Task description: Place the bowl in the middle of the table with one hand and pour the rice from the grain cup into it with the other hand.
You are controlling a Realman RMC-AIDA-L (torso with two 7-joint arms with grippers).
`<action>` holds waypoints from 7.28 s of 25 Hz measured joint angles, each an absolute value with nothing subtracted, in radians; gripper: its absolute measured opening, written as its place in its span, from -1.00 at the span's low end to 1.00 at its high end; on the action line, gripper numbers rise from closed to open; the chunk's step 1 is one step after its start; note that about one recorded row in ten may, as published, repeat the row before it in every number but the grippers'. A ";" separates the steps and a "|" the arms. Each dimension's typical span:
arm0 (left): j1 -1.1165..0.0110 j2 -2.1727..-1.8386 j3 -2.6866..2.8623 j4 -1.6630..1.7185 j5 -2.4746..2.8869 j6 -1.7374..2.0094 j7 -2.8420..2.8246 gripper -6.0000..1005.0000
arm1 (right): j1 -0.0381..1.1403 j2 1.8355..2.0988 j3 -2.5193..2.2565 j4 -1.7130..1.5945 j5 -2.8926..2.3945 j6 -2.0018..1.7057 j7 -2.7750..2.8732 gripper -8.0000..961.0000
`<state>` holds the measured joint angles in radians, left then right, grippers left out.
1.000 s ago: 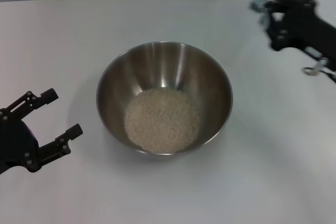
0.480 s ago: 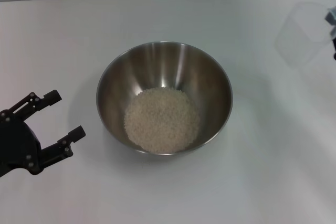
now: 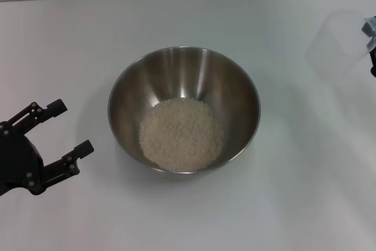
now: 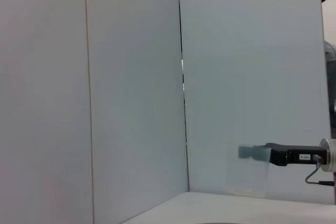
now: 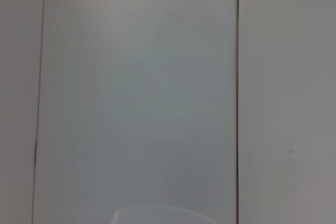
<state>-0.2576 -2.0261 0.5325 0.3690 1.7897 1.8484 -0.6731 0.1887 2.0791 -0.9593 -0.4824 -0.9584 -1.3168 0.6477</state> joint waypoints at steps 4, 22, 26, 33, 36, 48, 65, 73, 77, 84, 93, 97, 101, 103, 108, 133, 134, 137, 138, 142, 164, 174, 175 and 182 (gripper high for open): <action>-0.258 -2.025 0.532 0.369 1.789 1.851 -0.673 0.62 | 0.216 2.077 -0.961 -0.433 -0.960 -1.284 0.621 -0.83; -0.258 -2.026 0.536 0.365 1.787 1.856 -0.673 0.62 | 0.292 2.080 -0.964 -0.335 -1.000 -1.151 0.565 -0.80; -0.257 -2.026 0.534 0.365 1.788 1.856 -0.673 0.62 | 0.296 2.080 -0.963 -0.333 -1.013 -1.143 0.565 -0.79; -0.256 -2.028 0.536 0.365 1.787 1.856 -0.673 0.62 | 0.304 2.079 -0.960 -0.317 -1.014 -1.135 0.565 -0.78; -0.256 -2.028 0.536 0.364 1.787 1.857 -0.673 0.62 | 0.304 2.079 -0.959 -0.317 -1.014 -1.133 0.564 -0.78; -0.254 -2.025 0.533 0.363 1.785 1.872 -0.673 0.62 | 0.308 2.079 -0.963 -0.312 -1.014 -1.120 0.564 -0.76; -0.248 -2.025 0.532 0.373 1.784 1.882 -0.673 0.62 | 0.289 2.079 -0.962 -0.295 -1.014 -1.118 0.564 -0.44; -0.247 -2.024 0.532 0.371 1.784 1.885 -0.673 0.62 | 0.265 2.078 -0.963 -0.288 -1.014 -1.118 0.564 -0.44; -0.246 -2.023 0.532 0.371 1.787 1.889 -0.673 0.62 | 0.259 2.077 -0.963 -0.281 -1.022 -1.119 0.564 -0.44; -0.244 -2.023 0.532 0.372 1.789 1.893 -0.673 0.62 | 0.230 2.077 -0.958 -0.280 -1.037 -1.153 0.564 -0.43; -0.241 -2.023 0.532 0.373 1.791 1.893 -0.673 0.62 | 0.160 2.077 -0.950 -0.293 -1.032 -1.267 0.563 -0.43; -0.237 -2.023 0.537 0.373 1.792 1.893 -0.673 0.62 | 0.133 2.074 -0.925 -0.294 -1.033 -1.360 0.565 -0.43; -0.232 -2.022 0.544 0.373 1.793 1.890 -0.673 0.62 | 0.121 2.070 -0.909 -0.294 -1.036 -1.444 0.574 -0.43; -0.230 -2.020 0.547 0.373 1.793 1.889 -0.673 0.62 | 0.121 2.069 -0.909 -0.294 -1.036 -1.478 0.576 -0.43; -0.227 -2.015 0.553 0.367 1.795 1.887 -0.673 0.62 | 0.134 2.060 -0.920 -0.296 -1.079 -1.578 0.635 -0.40; -0.247 -1.987 0.589 0.475 1.821 1.842 -0.816 0.62 | 0.293 2.003 -0.912 -0.568 -1.583 -1.633 1.013 0.20; -0.251 -1.985 0.589 0.475 1.825 1.841 -0.820 0.62 | 0.297 2.001 -0.911 -0.578 -1.595 -1.631 1.026 0.21; -0.258 -1.983 0.587 0.476 1.846 1.837 -0.826 0.62 | 0.307 1.999 -0.911 -0.604 -1.633 -1.625 1.053 0.23; -0.261 -1.983 0.584 0.477 1.855 1.835 -0.827 0.62 | 0.309 1.999 -0.911 -0.611 -1.638 -1.626 1.056 0.23; -0.270 -1.978 0.580 0.477 1.869 1.833 -0.834 0.62 | 0.313 1.999 -0.916 -0.653 -1.657 -1.636 1.076 0.25; -0.293 -1.971 0.580 0.479 1.870 1.838 -0.858 0.62 | 0.330 2.023 -0.911 -0.875 -1.816 -1.659 1.220 0.52; -0.297 -1.971 0.583 0.479 1.870 1.837 -0.861 0.62 | 0.333 2.025 -0.910 -0.880 -1.841 -1.648 1.226 0.52; -0.297 -1.971 0.583 0.478 1.870 1.837 -0.863 0.62 | 0.333 2.025 -0.910 -0.880 -1.841 -1.648 1.226 0.52; -0.298 -1.970 0.582 0.479 1.870 1.840 -0.866 0.62 | 0.333 2.025 -0.910 -0.881 -1.841 -1.647 1.226 0.52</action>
<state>-0.2976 -1.9700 0.5823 0.4786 1.8698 1.8399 -0.8661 0.3329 2.0251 -0.9095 -0.8806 -1.8409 -1.6474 1.2256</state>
